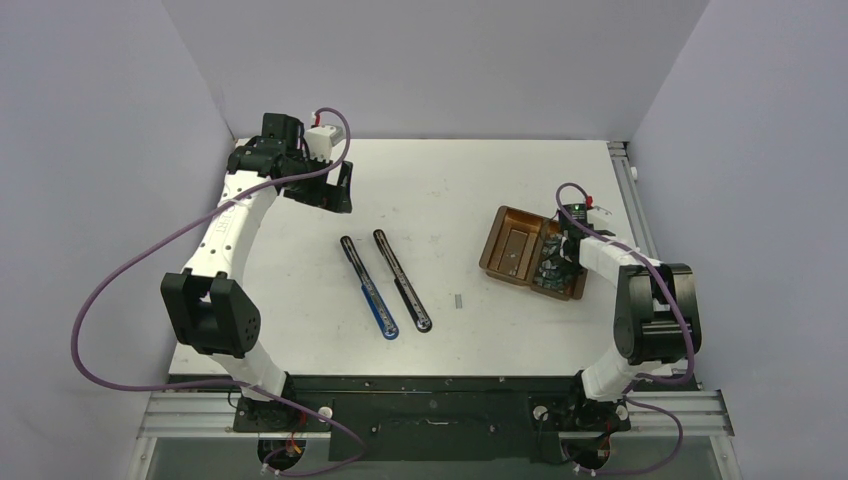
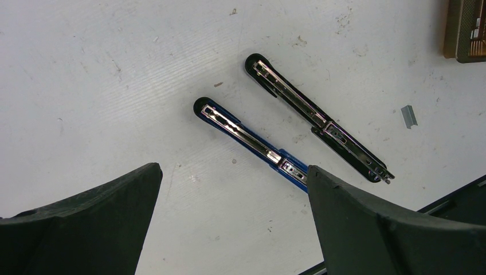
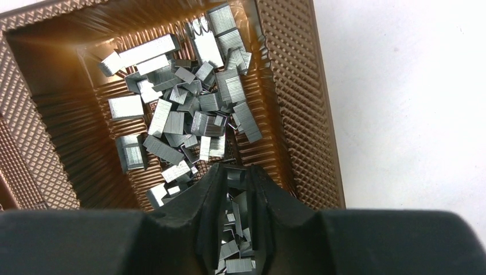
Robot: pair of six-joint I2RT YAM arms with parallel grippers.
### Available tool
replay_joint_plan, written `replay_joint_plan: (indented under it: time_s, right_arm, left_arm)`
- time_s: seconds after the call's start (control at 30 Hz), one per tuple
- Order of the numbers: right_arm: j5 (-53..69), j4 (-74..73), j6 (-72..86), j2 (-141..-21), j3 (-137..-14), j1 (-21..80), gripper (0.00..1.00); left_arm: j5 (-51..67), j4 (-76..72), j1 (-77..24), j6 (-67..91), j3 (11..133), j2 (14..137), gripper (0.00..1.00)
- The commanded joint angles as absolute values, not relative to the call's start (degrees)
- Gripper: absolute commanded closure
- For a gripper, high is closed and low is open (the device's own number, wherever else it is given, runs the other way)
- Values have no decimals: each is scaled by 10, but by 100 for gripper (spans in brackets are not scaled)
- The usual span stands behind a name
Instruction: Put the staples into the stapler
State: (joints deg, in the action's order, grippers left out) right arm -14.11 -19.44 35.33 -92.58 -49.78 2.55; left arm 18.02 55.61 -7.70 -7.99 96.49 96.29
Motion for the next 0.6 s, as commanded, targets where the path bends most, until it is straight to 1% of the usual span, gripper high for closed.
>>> replay_joint_plan:
  time_s: [0.0, 0.17, 0.4, 0.57]
  right_arm:
    - [-131, -179, 364, -920, -496, 22, 83]
    - [-128, -189, 361, -895, -501, 22, 91]
    - [-116, -206, 359, -837, -517, 21, 91]
    - [-114, -215, 357, -836, -541, 21, 91]
  left_arm:
    - [181, 555, -72, -83, 981, 948, 4]
    - [182, 556, -72, -82, 982, 947, 4]
    - [188, 556, -72, -78, 987, 951, 4]
    - [190, 557, -72, -76, 990, 955, 4]
